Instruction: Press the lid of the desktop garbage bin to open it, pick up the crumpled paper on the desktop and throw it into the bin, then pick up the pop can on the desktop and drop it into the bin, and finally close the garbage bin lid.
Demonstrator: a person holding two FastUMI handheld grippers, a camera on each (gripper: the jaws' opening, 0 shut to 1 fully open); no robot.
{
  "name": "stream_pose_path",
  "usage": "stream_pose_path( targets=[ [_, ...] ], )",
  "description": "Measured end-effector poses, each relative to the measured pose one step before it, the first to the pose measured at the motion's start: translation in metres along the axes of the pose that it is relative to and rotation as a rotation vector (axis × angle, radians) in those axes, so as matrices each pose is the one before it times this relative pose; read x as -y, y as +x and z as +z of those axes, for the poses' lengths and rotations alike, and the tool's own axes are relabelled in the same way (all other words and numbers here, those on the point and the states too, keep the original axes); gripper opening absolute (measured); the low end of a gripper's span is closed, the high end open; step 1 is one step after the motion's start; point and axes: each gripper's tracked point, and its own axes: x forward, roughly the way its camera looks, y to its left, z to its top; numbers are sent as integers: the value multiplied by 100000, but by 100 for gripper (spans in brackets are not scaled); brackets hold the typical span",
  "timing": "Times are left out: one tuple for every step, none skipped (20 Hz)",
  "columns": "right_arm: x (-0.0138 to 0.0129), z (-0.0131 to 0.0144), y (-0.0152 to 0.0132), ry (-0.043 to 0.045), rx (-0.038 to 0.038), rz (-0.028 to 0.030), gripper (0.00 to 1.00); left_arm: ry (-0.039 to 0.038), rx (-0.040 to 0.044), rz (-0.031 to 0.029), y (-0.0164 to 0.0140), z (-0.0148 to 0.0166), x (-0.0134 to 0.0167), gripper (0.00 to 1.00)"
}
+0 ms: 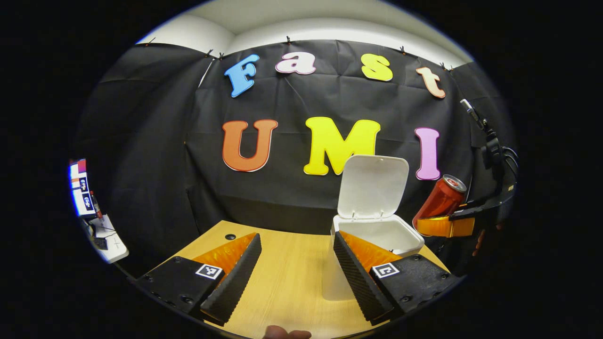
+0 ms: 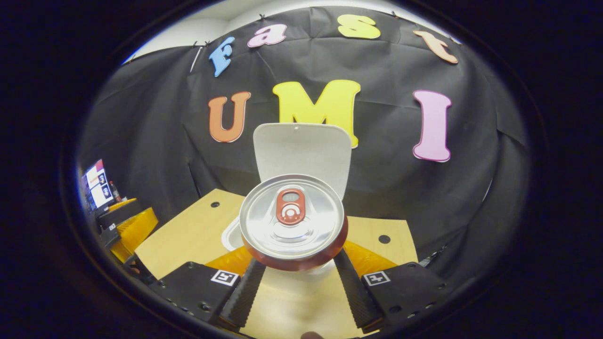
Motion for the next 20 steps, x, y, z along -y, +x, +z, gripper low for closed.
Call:
stream_pose_path(
  targets=[
    [-165, 139, 703, -101, -774, 513, 81, -288, 574, 1356, -344, 282, -540, 99],
    [-48, 122, 502, -263, -676, 96, 81, -260, 603, 879, -328, 144, -369, 99],
    [-37, 238, 565, 63, -293, 532, 81, -288, 811, 340, -364, 158, -206, 99],
    [-96, 53, 658, 90, -942, 561, 79, -217, -248, -127, -244, -61, -52, 99],
    [2, -41, 640, -262, -954, 303, 81, 22, 91, 383, -327, -47, -113, 99],
    [121, -53, 516, -641, -1008, -177, 81, 36, -130, 562, -286, 50, -160, 99],
    [50, -24, 545, -398, -1006, -166, 81, -71, 265, 175, -205, -19, 28, 99],
    [214, -175, 634, 136, -1237, -511, 81, -222, 82, -515, -97, 92, 163, 99],
    [119, -20, 733, 355, -1207, -481, 80, 265, -782, -88, -88, -90, 72, 99],
    [68, -139, 775, 43, -1691, -814, 80, 594, -534, 349, -16, -71, -104, 99],
    [156, -123, 692, 93, -1545, -877, 80, 948, 27, 67, -85, 200, 6, 99],
    [-55, -7, 444, 660, -1001, -239, 80, 1126, 559, 265, -33, 351, -41, 99],
    [-14, 58, 579, 987, -927, -419, 81, 1156, 348, 223, -50, 339, 16, 99],
    [63, -16, 491, 511, -1087, -686, 81, 679, 307, 128, -43, 232, 74, 99],
    [88, -6, 276, 395, -788, -452, 80, -2, 339, -5, -104, 234, 104, 99],
    [38, 54, 305, 765, -294, -170, 81, -468, 157, -405, -97, 276, 203, 99],
    [-13, 200, 455, 883, -101, -90, 81, -540, 121, -215, -77, 267, 206, 99],
    [130, 60, 348, 918, -242, -525, 81, -177, -78, -66, -103, 138, 125, 100],
    [222, 20, 346, 1068, -671, -724, 82, 223, 30, 11, -66, 115, 104, 99],
    [199, -169, 186, 1306, -580, -992, 82, 578, 255, -38, -106, 192, 147, 99]
  ],
)
